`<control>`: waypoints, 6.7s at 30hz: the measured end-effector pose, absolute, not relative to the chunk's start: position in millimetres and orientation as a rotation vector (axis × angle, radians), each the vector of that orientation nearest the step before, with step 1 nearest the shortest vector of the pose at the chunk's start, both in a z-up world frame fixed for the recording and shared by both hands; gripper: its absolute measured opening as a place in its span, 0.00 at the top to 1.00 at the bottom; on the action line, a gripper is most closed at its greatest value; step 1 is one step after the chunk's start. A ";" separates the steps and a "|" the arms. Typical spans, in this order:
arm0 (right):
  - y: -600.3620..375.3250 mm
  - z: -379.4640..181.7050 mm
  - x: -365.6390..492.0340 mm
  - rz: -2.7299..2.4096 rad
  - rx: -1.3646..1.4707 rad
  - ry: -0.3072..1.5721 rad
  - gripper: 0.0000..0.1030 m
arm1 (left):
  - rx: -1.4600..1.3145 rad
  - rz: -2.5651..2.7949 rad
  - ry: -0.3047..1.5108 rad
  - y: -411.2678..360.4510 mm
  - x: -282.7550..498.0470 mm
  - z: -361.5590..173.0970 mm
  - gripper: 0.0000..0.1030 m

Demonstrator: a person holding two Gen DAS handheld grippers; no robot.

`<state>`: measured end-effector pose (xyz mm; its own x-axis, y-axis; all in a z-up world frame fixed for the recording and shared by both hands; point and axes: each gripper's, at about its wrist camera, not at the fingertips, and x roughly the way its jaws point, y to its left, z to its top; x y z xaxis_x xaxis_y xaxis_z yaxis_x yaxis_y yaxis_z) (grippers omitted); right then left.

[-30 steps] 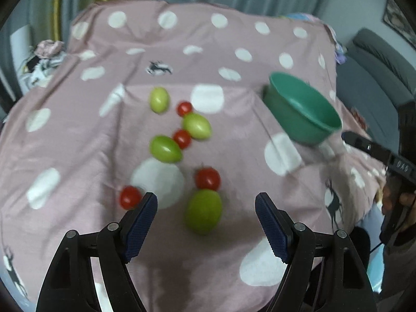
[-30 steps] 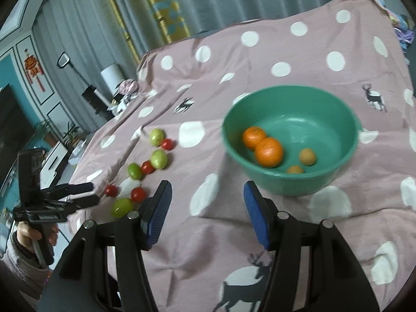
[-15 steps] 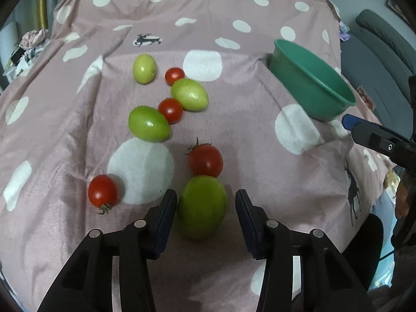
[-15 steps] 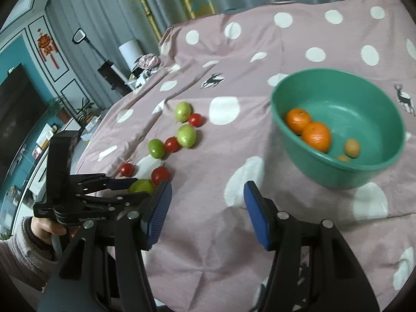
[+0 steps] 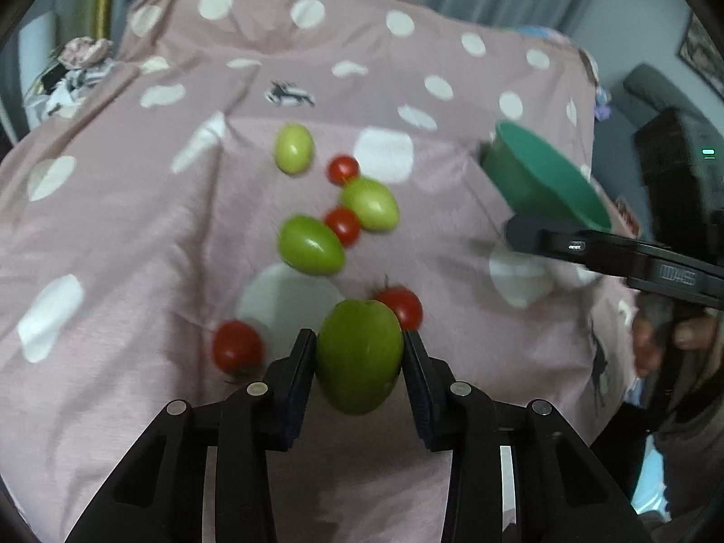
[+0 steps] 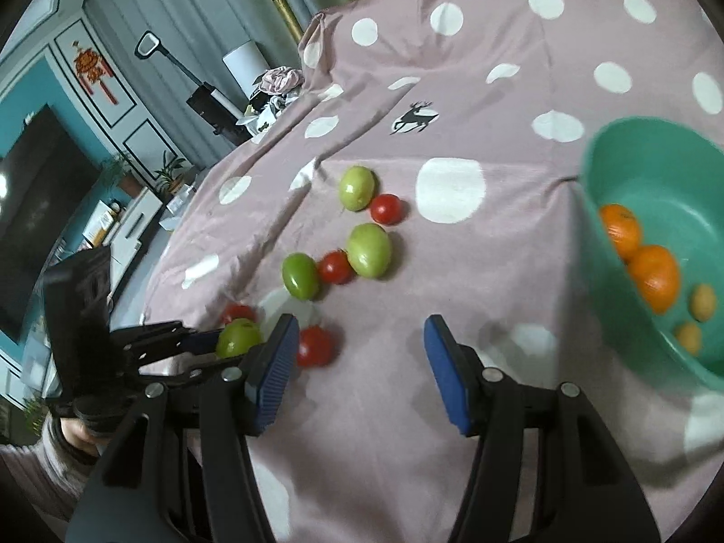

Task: Organize fruits
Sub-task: 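Grasp the green apple with the left tool while the right tool grasps a green oval fruit, then carry the green apple with the left tool while the right tool carries the green oval fruit over the bowl, then lower both green fruits into the bowl and open both tools, then withdraw both tools from the bowl toward the red tomatoes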

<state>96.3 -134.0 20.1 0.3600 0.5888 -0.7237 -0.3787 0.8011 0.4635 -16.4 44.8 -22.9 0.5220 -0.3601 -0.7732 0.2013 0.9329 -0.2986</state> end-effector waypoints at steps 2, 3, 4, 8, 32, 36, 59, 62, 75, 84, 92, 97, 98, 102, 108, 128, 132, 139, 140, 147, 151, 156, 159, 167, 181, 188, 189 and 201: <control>-128.1 17.6 106.7 0.639 0.248 1.038 0.43 | -0.192 -0.337 0.947 49.5 -17.5 -18.1 0.62; -123.1 15.8 112.8 0.642 0.251 1.047 0.43 | -0.196 -0.338 0.940 50.8 -17.9 -16.5 0.62; -119.1 14.0 117.8 0.643 0.251 1.055 0.43 | -0.201 -0.340 0.931 52.5 -17.9 -14.6 0.62; -102.0 5.6 139.2 0.627 0.240 1.094 0.45 | -0.219 -0.352 0.914 57.1 -15.9 -13.0 0.62; -81.0 -35.3 181.0 0.580 0.239 1.192 0.64 | -0.271 -0.371 0.930 70.3 -2.3 -29.0 0.62; -90.5 -34.5 177.5 0.583 0.285 1.187 0.64 | -0.271 -0.371 0.930 70.8 -3.3 -28.4 0.62; -138.8 13.6 101.3 0.620 0.339 1.047 0.64 | -0.200 -0.380 0.902 38.5 -9.2 -1.4 0.62; -144.9 19.4 91.8 0.613 0.324 1.022 0.64 | -0.190 -0.384 0.895 31.5 -8.4 3.0 0.62; -179.8 43.9 65.7 0.565 0.286 0.917 0.64 | -0.136 -0.407 0.863 -2.3 -5.2 22.6 0.62; -208.9 49.4 62.0 0.515 0.327 0.870 0.64 | -0.098 -0.437 0.832 -27.5 6.8 37.9 0.62; -232.6 51.6 60.0 0.469 0.360 0.838 0.64 | -0.070 -0.471 0.811 -53.4 23.2 47.4 0.62; -249.5 53.2 57.4 0.435 0.378 0.816 0.64 | -0.056 -0.497 0.806 -69.8 33.4 52.1 0.62; -253.1 53.4 57.3 0.427 0.382 0.811 0.64 | -0.055 -0.503 0.805 -72.8 35.4 53.1 0.62; -269.7 55.9 57.7 0.392 0.402 0.785 0.64 | -0.059 -0.538 0.796 -87.0 47.1 58.5 0.62; -296.1 56.7 60.6 0.333 0.429 0.760 0.64 | -0.057 -0.580 0.818 -110.9 70.4 59.9 0.62; -342.3 25.5 94.8 0.220 0.444 0.792 0.64 | 0.101 -0.628 0.938 -204.6 127.9 12.3 0.62; -339.3 21.0 103.0 0.206 0.413 0.809 0.64 | 0.127 -0.619 0.935 -210.2 130.7 8.5 0.62; -333.2 20.7 110.1 0.192 0.366 0.820 0.62 | 0.153 -0.602 0.932 -212.9 130.6 5.8 0.62; -332.6 21.3 109.6 0.190 0.363 0.820 0.62 | 0.153 -0.598 0.931 -213.0 130.2 5.7 0.62; -338.1 25.4 99.2 0.177 0.395 0.800 0.53 | 0.134 -0.565 0.883 -203.0 116.7 18.1 0.28; -340.9 30.1 86.8 0.177 0.409 0.786 0.52 | 0.068 -0.565 0.866 -184.4 102.2 27.0 0.25; -339.5 38.1 67.8 0.201 0.441 0.763 0.47 | 0.026 -0.554 0.851 -155.5 81.3 37.4 0.24; -333.7 42.6 59.1 0.221 0.444 0.758 0.45 | -0.009 -0.524 0.837 -131.6 69.5 44.3 0.23; -302.5 59.8 40.1 0.318 0.399 0.749 0.40 | -0.100 -0.344 0.820 -39.8 36.7 51.1 0.23; -234.0 56.4 31.7 0.510 0.303 0.828 0.38 | -0.102 -0.201 0.877 59.3 -28.2 18.7 0.23; -196.7 42.0 29.8 0.577 0.245 0.899 0.38 | -0.131 -0.246 0.912 63.5 -38.2 -0.7 0.27; -192.9 41.5 28.9 0.585 0.239 0.904 0.38 | -0.129 -0.251 0.913 62.4 -37.4 -1.5 0.27; -152.0 26.0 33.1 0.681 0.191 0.976 0.39 | -0.086 -0.269 0.975 54.8 -15.7 -22.6 0.43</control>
<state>33.1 -152.0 26.0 0.3736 0.6099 -0.6989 -0.4451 0.7789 0.4418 -15.7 54.8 -22.6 0.5308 -0.2639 -0.8053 0.1867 0.9633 -0.1926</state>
